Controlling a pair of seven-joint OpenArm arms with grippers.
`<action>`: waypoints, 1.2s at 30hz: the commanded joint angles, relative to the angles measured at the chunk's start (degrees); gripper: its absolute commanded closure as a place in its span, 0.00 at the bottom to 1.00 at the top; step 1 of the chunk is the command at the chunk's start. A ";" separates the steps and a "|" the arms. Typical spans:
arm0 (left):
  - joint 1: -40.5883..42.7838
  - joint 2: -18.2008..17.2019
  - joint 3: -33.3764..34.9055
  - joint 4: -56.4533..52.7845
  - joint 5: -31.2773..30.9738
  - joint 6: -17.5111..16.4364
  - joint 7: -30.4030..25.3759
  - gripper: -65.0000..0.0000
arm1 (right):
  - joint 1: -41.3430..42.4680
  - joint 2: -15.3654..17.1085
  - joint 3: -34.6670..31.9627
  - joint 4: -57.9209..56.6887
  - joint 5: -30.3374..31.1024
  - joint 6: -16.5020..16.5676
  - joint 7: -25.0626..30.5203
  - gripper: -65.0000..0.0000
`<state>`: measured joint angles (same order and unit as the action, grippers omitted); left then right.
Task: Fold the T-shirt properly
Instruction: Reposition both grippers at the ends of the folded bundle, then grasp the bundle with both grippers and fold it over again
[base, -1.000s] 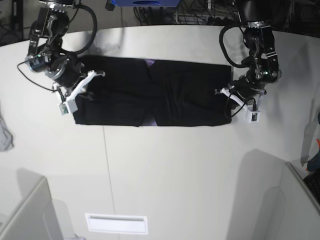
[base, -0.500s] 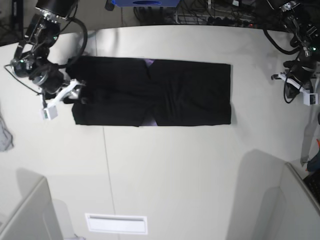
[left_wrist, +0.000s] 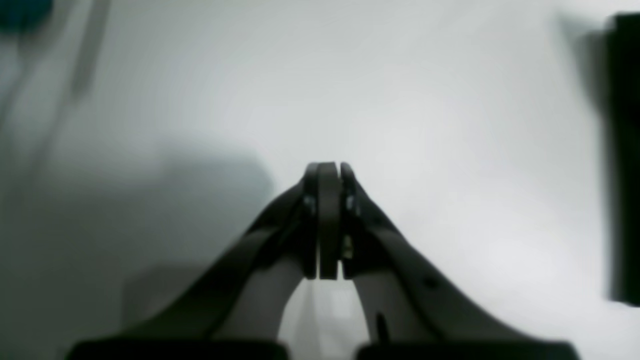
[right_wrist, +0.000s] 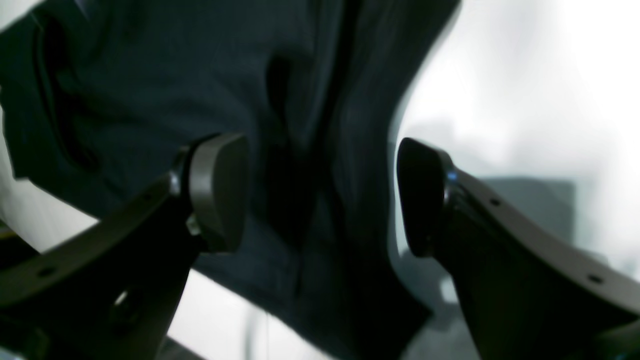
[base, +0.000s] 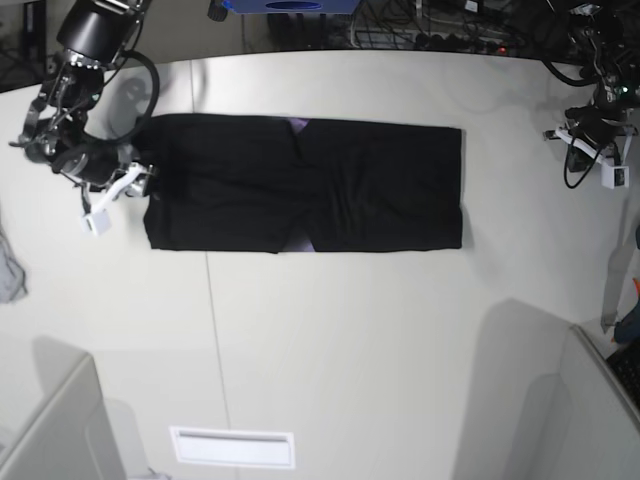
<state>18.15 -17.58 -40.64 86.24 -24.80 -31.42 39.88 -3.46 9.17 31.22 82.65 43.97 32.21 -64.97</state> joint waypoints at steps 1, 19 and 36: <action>-0.53 -1.10 0.16 1.02 -1.36 -0.45 -1.68 1.00 | 0.70 0.90 -0.06 -0.76 0.91 0.37 1.28 0.36; -6.68 5.58 10.01 0.40 9.90 -0.36 -1.68 1.00 | 0.70 0.37 -6.48 -4.28 1.00 0.72 0.75 0.38; -11.25 8.66 33.04 -2.06 9.81 6.76 -1.68 1.00 | 3.95 6.61 -6.83 -6.39 0.74 0.28 3.12 1.00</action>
<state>6.68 -8.71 -7.68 84.33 -16.36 -24.82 35.07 -0.23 14.98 24.18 75.24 43.22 32.14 -62.70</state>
